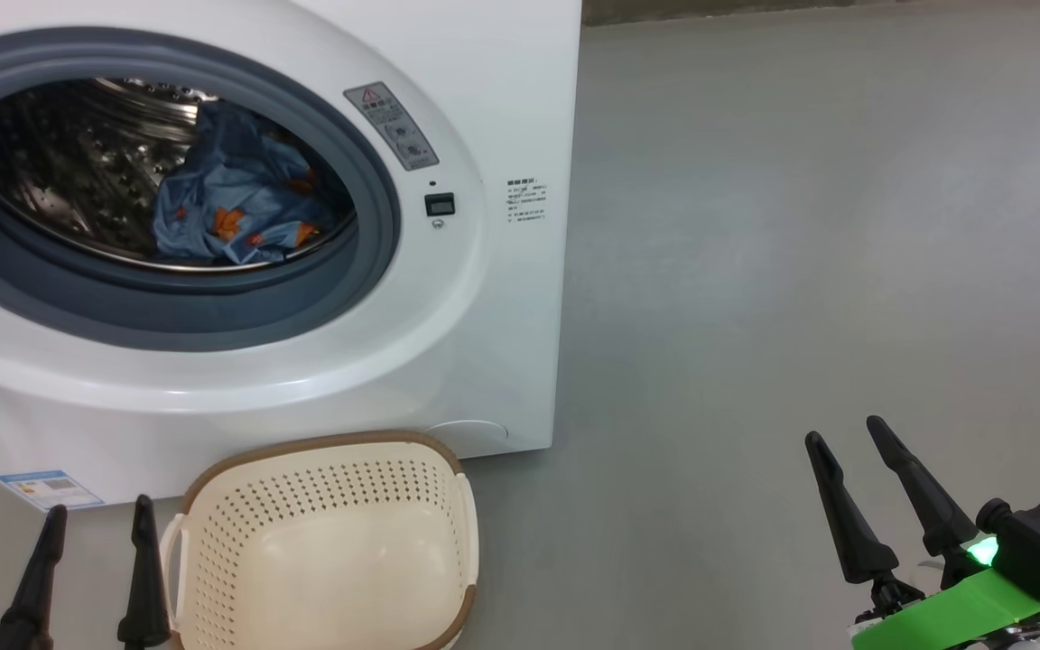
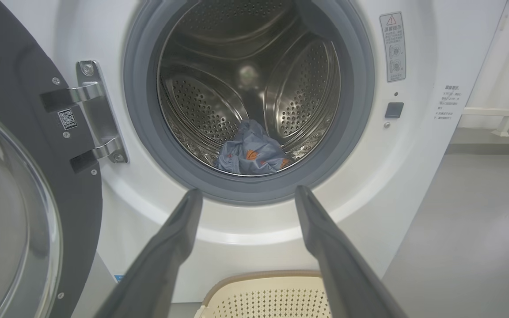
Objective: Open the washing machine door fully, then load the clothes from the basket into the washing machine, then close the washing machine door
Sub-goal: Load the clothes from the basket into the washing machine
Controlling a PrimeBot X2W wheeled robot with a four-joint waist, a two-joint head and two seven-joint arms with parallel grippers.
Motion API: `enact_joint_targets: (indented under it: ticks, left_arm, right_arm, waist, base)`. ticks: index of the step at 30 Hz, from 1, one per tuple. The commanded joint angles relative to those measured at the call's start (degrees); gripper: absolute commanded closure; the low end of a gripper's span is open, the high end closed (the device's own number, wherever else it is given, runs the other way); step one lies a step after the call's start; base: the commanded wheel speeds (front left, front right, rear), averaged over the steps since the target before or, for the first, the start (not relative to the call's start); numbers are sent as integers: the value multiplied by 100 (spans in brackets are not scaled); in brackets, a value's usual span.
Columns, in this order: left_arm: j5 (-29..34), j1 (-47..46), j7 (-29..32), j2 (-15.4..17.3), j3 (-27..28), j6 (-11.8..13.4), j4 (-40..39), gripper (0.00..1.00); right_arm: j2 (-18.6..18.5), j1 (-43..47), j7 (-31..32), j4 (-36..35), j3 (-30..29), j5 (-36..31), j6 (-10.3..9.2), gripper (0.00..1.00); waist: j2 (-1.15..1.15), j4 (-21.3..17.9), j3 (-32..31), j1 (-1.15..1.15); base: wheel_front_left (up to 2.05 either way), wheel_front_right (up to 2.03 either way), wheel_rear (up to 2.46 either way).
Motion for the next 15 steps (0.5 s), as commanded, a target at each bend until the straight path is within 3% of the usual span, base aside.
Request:
enact_joint_targets:
  ticks: [1, 15]
  left_arm:
    - [-20, -51, -32, 91, 207, 4, -184, 0]
    - [31, -46, -32, 74, 229, 3, -255, 0]
  right_arm:
    - [-129, -22, -45, -134, 64, 63, 42, 0]
    - [-143, -39, -45, -146, 54, 61, 42, 0]
  waist:
    - [0, -1, -17, 0]
    - [0, -9, -1, 0]
  base:
    - [0, 0, 0]
    - [0, 0, 0]
